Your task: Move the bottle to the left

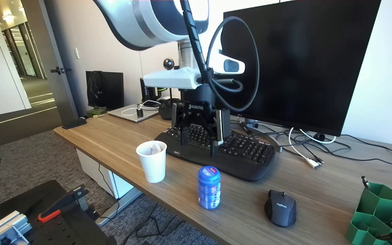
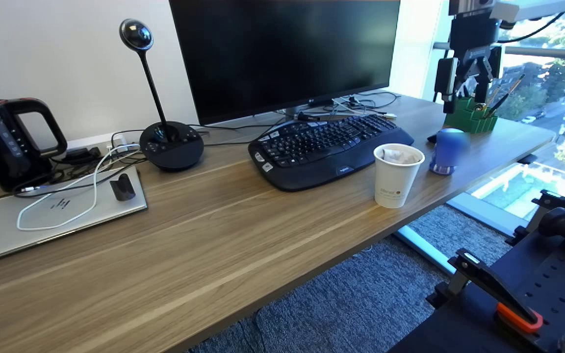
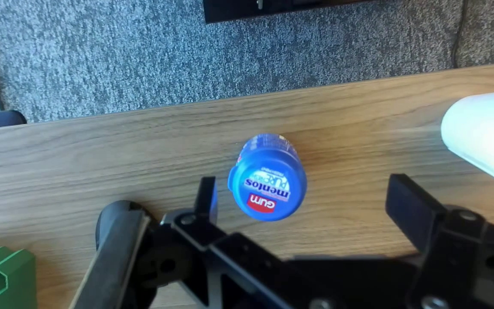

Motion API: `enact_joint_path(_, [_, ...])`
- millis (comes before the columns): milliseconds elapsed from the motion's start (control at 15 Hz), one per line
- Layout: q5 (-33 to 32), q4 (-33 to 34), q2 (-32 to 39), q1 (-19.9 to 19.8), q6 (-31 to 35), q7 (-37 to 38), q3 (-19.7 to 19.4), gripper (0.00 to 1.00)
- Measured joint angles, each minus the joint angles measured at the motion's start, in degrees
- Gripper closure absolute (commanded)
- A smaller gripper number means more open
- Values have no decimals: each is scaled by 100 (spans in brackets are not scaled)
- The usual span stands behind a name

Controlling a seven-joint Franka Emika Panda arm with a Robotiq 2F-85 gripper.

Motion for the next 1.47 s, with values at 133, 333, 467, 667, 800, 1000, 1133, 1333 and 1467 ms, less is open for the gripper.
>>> enact_joint_path(133, [-3,4,18,-2,3,0,-14,0])
enact_joint_path(333, [-17,12,58,-3,8,0,-20,0])
enact_joint_path(467, [-21,52,123,-3,9,0,-25,0])
enact_joint_path(667, [-31,139,261,-2,9,4,-26,0])
enact_joint_path(800, [-31,199,337,-3,9,3,-26,0])
enact_joint_path(1000, [-31,308,420,-15,10,-10,-32,0])
enact_joint_path(1133, [-31,385,488,-33,14,-19,-44,0])
enact_joint_path(1333, [-34,447,568,-37,15,-20,-57,0])
enact_joint_path(1467, [-64,456,619,-36,16,-20,-58,0])
